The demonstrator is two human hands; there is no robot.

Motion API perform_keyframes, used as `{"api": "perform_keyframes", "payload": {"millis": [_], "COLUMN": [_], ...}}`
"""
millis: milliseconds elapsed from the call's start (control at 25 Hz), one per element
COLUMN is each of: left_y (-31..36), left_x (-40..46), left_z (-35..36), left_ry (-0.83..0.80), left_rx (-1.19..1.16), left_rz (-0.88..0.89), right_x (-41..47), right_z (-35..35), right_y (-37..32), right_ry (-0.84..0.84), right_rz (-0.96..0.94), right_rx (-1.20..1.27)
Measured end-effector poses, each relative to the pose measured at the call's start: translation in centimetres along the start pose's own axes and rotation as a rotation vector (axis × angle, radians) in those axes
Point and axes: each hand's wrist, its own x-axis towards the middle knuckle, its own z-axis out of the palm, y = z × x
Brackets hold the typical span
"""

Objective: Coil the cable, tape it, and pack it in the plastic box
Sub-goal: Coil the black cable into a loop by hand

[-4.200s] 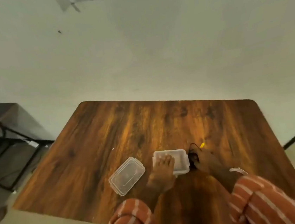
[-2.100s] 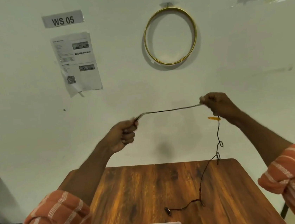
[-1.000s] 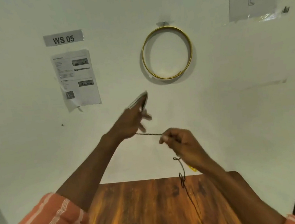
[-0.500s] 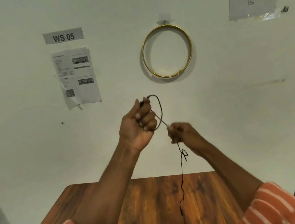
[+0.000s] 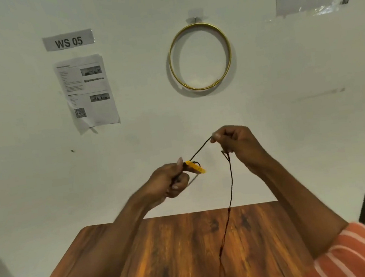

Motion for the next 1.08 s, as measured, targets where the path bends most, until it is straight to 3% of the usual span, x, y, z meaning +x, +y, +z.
{"api": "perform_keyframes", "payload": {"millis": [80, 200, 280, 400, 480, 560, 640, 680, 720, 760, 920, 1000, 1080], "left_y": [0.6, 3.8, 6.3, 10.0, 10.9, 9.5, 6.4, 4.5, 2.5, 0.7, -3.0, -2.7, -1.1], "left_x": [-0.4, -0.3, 0.4, 2.1, 3.2, 4.0, 4.1, 3.7, 3.3, 2.7, -1.0, -2.5, -3.1], "left_z": [1.3, 2.3, 1.8, -0.9, -3.4, -5.7, -6.6, -6.4, -5.8, -4.6, 1.1, 2.5, 2.7], "left_ry": [-0.094, -0.156, -0.051, 0.312, 0.622, 0.836, 0.755, 0.652, 0.547, 0.434, 0.085, -0.085, -0.135], "left_rx": [-0.338, -0.600, -0.729, -0.777, -0.500, 0.089, 0.755, 0.981, 1.059, 0.964, 0.087, -0.257, -0.607], "left_rz": [-0.001, 0.150, 0.315, 0.536, 0.615, 0.620, 0.458, 0.324, 0.223, 0.162, -0.120, -0.085, 0.056], "right_x": [1.4, 1.4, -0.4, -4.6, -6.8, -7.4, -6.5, -5.6, -4.5, -3.3, 1.7, 2.5, 1.8], "right_z": [-0.2, 0.9, 2.6, 4.6, 4.8, 3.8, 2.0, 1.0, 0.1, -0.8, -3.7, -4.0, -3.1], "right_y": [0.6, 3.2, 5.3, 7.7, 7.9, 6.5, 4.0, 2.6, 1.3, 0.4, 1.1, 3.6, 6.4], "right_ry": [0.013, -0.024, -0.141, -0.362, -0.428, -0.404, -0.331, -0.288, -0.232, -0.160, 0.130, 0.186, 0.208], "right_rz": [-0.012, 0.044, 0.085, 0.180, 0.228, 0.205, 0.130, 0.088, 0.053, 0.026, 0.036, 0.083, 0.145], "right_rx": [-0.024, -0.021, -0.047, -0.038, 0.017, 0.060, 0.076, 0.075, 0.073, 0.071, 0.059, 0.012, -0.015]}}
